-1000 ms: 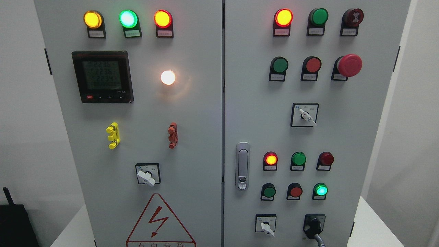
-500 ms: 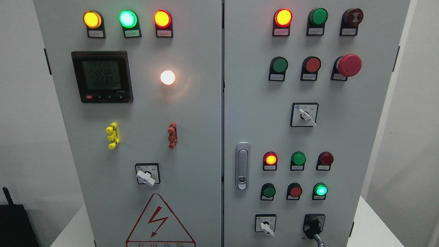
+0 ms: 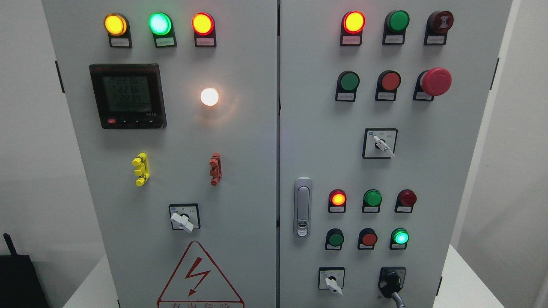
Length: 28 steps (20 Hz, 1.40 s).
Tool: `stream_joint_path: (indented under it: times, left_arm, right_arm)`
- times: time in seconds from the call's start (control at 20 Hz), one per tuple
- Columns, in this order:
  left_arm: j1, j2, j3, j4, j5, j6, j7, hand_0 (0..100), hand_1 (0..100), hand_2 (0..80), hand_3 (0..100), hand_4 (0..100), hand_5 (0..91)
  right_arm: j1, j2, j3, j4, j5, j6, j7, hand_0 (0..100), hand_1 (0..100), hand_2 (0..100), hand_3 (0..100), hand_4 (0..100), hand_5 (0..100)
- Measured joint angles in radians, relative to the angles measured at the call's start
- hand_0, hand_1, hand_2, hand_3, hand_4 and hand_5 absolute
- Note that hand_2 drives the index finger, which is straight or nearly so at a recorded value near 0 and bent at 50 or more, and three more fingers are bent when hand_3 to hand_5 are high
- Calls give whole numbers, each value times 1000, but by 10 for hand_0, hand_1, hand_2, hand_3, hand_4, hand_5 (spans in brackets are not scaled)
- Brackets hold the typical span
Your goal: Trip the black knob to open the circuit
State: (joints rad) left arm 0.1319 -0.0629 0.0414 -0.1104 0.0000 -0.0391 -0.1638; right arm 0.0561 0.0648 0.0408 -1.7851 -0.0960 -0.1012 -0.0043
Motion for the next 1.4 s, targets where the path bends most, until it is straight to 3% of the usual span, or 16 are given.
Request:
stream_joint_path:
  times: [1.4]
  left_arm:
    - [0, 0, 0, 0, 0, 0, 0, 120, 389, 0, 0, 0, 0]
  right_arm:
    - [0, -7, -37, 11, -2, -2, 7, 0, 0, 0, 1000, 1000, 1000]
